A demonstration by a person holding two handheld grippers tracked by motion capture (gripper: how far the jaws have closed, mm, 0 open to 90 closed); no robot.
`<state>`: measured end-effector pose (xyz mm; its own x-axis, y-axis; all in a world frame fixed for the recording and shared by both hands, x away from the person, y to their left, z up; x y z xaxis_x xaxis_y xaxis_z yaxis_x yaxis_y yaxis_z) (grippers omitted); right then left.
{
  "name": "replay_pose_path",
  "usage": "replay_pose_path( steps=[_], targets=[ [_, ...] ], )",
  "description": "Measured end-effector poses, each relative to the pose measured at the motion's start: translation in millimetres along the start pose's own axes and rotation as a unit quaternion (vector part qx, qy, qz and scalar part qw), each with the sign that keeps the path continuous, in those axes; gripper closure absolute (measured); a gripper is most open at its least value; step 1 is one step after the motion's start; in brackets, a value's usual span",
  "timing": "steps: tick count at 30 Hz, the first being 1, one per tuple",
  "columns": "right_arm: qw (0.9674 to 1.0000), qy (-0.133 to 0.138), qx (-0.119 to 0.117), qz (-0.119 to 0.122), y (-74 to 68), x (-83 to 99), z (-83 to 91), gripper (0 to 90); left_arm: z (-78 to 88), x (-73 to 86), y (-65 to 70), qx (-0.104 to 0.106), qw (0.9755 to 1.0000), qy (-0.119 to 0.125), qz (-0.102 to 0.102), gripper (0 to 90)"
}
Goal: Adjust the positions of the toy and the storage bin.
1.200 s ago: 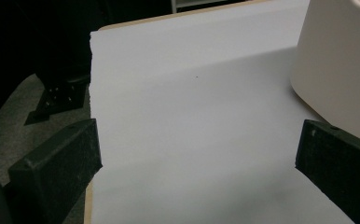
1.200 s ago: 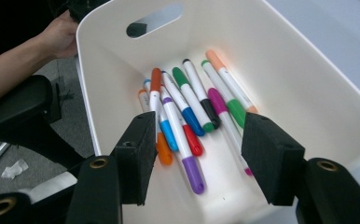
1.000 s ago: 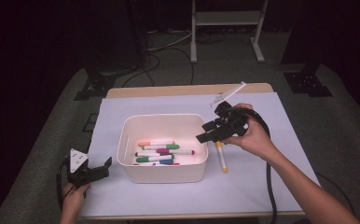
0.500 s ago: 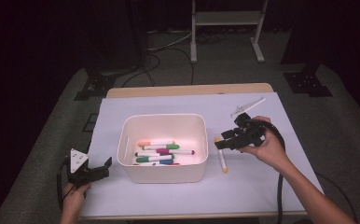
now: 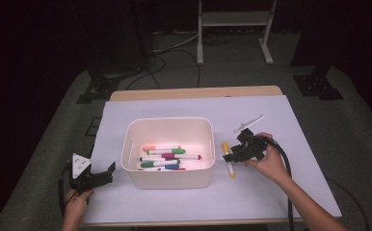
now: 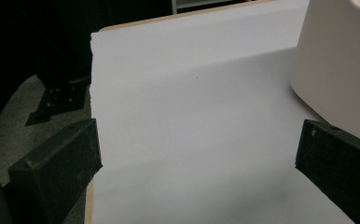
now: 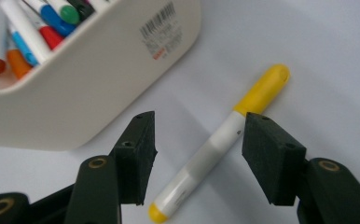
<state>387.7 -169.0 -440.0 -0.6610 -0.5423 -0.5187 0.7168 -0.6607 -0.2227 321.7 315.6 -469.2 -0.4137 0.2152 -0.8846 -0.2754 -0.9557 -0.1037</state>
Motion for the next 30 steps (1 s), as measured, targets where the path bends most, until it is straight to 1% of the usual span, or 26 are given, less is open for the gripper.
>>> replay_pose_path(
  steps=[1, 3, 5, 6, 7, 8, 10, 13, 14, 15, 19, 21, 24, 29, 30],
  targets=[
    [1.0000, 0.001, 0.004, -0.004, 2.0, 1.0, -4.1, 44.6, 0.0, 0.0, 0.0, 0.000, 1.0000, 0.000, 0.000, 0.0],
    [0.9999, -0.007, 0.002, -0.010, 4.8, 2.7, -9.9, 45.3, 0.0, 0.0, -0.1, 0.000, 1.0000, 0.000, 0.000, 0.0],
    [0.9996, -0.012, 0.013, -0.020, 8.6, 4.9, -15.5, 46.4, 0.1, 0.0, -0.2, 0.000, 1.0000, 0.000, 0.001, 0.0],
    [0.9996, -0.014, 0.017, -0.019, 10.0, 5.8, -17.4, 46.8, 0.0, 0.0, -0.2, 0.000, 1.0000, 0.000, 0.001, 0.0],
    [0.9993, -0.017, 0.028, -0.019, 11.8, 7.2, -20.2, 47.5, 0.0, 0.0, -0.2, 0.000, 1.0000, 0.000, 0.001, 0.0],
    [0.9991, -0.019, 0.033, -0.019, 12.9, 8.4, -22.1, 48.4, 0.0, 0.0, -0.1, 0.000, 1.0000, 0.000, 0.001, 0.0],
    [0.9986, -0.025, 0.040, -0.023, 14.4, 9.8, -24.3, 49.5, -0.1, 0.0, -0.2, 0.000, 1.0000, 0.000, 0.001, 0.0],
    [0.9975, -0.024, 0.061, -0.024, 14.7, 10.8, -23.1, 56.0, -0.1, 0.0, -0.1, 0.000, 1.0000, 0.000, 0.001, 0.0],
    [0.9968, -0.025, 0.072, -0.024, 14.8, 11.5, -22.4, 58.1, -0.1, 0.0, -0.1, 0.000, 1.0000, 0.000, 0.001, 0.0],
    [0.9963, -0.027, 0.080, -0.021, 15.6, 12.4, -21.9, 60.9, -0.1, 0.0, 0.0, 0.000, 1.0000, -0.001, 0.001, 0.0],
    [0.9938, -0.030, 0.102, -0.031, 19.1, 18.2, -18.0, 71.7, -0.2, 0.0, -0.2, 0.000, 1.0000, -0.001, 0.001, 0.0],
    [0.9933, -0.030, 0.108, -0.030, 20.4, 20.6, -16.3, 74.6, -0.2, 0.0, -0.1, 0.000, 1.0000, -0.001, 0.001, 0.0],
    [0.9931, -0.031, 0.108, -0.035, 21.9, 24.5, -13.2, 75.2, -0.3, 0.0, 0.0, 0.000, 1.0000, -0.001, 0.001, 0.0],
    [0.9942, -0.030, 0.093, -0.045, 23.6, 34.4, -6.0, 75.6, -0.6, -0.1, -0.1, 0.000, 1.0000, -0.002, 0.001, 0.0],
    [0.9945, -0.030, 0.091, -0.043, 23.5, 36.0, -4.9, 75.7, -0.6, -0.1, 0.1, 0.000, 1.0000, -0.002, 0.001, 0.0]
  ],
)
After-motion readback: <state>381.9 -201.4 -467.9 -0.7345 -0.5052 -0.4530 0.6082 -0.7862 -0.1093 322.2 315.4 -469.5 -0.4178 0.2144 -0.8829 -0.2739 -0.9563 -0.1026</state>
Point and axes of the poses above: each handheld gripper's, and its own axes: z roughly backward along the jaws, x roughly out of its underside, y roughly to its right, the point moved 4 cm from there along -z, roughly forward along the jaws, and after that the axes turned 3 degrees about -y, right-handed, at the moved point
